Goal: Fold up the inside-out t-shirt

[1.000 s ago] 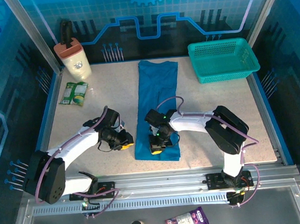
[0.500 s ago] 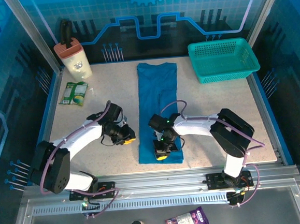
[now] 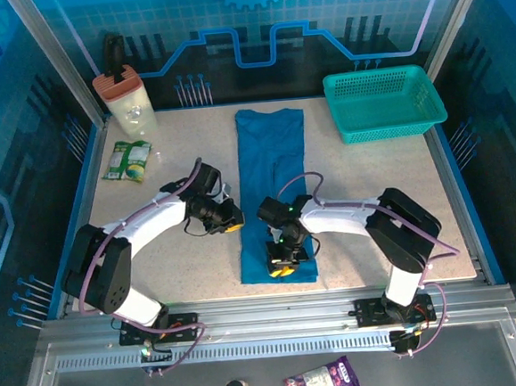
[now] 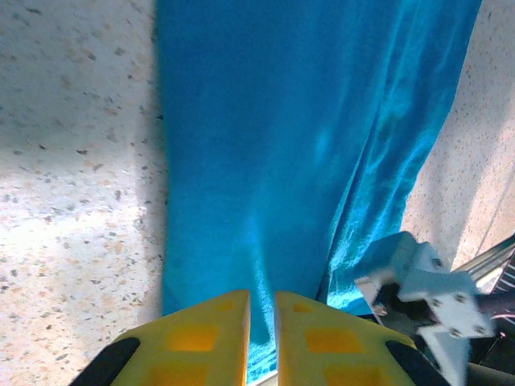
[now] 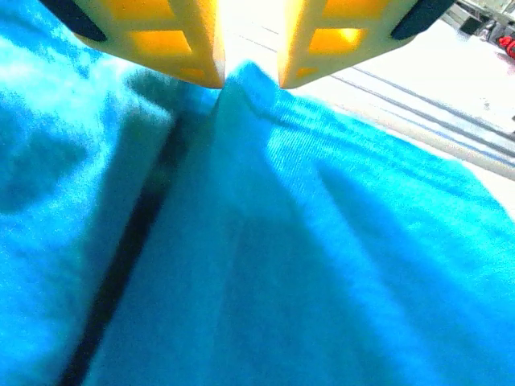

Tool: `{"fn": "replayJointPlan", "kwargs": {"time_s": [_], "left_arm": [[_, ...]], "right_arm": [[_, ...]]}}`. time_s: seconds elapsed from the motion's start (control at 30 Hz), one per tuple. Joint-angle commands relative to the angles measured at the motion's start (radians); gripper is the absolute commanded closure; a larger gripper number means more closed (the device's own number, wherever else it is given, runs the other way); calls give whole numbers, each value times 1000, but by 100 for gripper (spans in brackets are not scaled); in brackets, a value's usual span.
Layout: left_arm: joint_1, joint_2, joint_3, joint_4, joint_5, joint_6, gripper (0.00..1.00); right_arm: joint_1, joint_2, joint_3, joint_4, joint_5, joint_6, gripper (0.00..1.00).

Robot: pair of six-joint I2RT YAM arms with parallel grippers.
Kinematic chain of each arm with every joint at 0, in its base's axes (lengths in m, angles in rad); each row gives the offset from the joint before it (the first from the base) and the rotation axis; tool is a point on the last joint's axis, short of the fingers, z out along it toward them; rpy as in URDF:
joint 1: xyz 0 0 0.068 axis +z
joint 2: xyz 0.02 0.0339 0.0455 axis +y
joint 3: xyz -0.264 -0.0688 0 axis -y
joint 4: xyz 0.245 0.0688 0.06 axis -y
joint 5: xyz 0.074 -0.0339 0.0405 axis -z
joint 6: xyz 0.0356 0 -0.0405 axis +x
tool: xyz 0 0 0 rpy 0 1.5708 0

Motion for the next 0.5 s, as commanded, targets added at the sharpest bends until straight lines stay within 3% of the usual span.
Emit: {"fn": "replayJointPlan", "kwargs": {"time_s": [0.0, 0.1, 0.3, 0.47], "left_arm": [[-25, -17, -27, -4, 28, -9, 84], [-38, -27, -55, -1, 27, -20, 84], [-48, -55, -86, -4, 25, -35, 84], [-51, -87, -124, -1, 21, -55, 84]], "right_arm": [[7, -74, 44, -89, 43, -6, 74], [-6, -86, 63, -89, 48, -13, 73], [-9, -8, 71, 43, -59, -52, 74], [-18, 94, 22, 37, -2, -50, 77]]}}
